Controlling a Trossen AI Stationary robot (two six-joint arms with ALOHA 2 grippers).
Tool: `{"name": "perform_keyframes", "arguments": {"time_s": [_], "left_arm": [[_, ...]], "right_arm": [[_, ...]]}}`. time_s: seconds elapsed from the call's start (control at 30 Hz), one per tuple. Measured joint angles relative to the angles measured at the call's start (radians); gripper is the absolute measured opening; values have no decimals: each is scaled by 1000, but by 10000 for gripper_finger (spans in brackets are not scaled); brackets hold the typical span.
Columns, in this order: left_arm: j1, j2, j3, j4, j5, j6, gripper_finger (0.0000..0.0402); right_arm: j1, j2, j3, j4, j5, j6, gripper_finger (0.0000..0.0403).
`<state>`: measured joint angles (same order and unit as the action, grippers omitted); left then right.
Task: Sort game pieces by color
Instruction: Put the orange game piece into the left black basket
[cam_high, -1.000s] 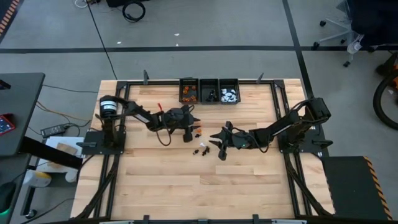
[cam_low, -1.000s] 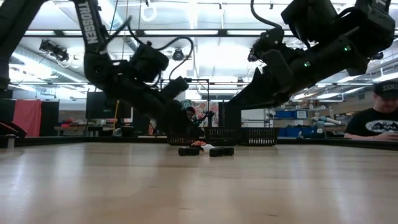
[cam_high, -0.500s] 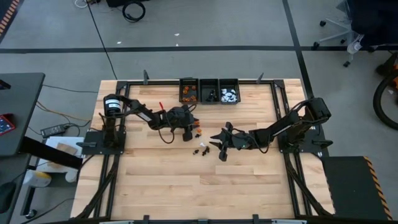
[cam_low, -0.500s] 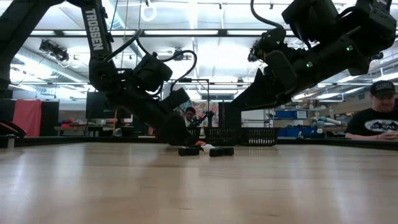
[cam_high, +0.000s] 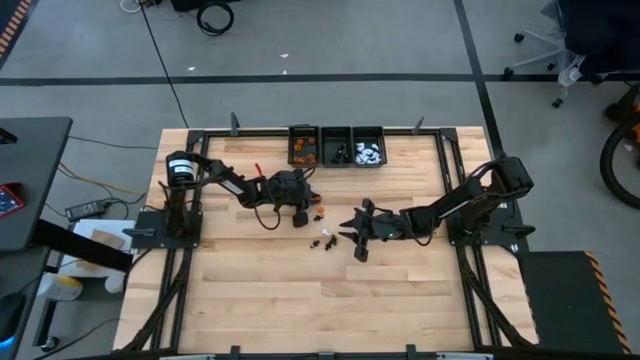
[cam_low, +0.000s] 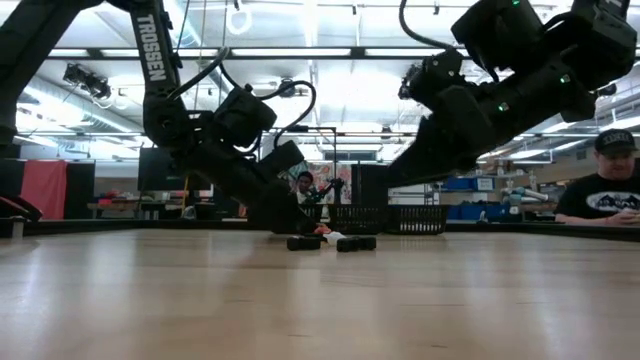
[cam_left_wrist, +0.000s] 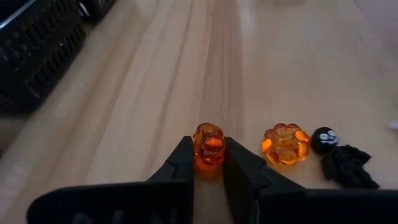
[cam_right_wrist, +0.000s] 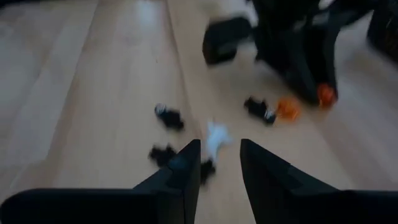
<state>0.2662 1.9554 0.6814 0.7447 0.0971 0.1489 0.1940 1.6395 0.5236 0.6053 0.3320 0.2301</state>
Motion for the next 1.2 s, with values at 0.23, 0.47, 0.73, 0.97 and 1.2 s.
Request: {"name": "perform_keyframes", "arguments": {"time_s": [0.23,0.47,0.73,0.97,1.2], "left_arm": [[-1,-33,-3,-8,6,-13,46],[32,-178,-2,-54,5,-34,45],[191,-320,38,-216,-82,-34,45],[317,-237,290,-601,-85,-11,45],[370,-167,461,-825,-66,21,49]], "right_arm": [[-9,-25,0,-200,-6,122,118],[-58,-22,0,-247,-1,210,118],[-79,-22,0,-169,-12,193,119],[-81,-22,0,-128,-31,181,119],[-80,-22,0,-127,-38,184,119]]}}
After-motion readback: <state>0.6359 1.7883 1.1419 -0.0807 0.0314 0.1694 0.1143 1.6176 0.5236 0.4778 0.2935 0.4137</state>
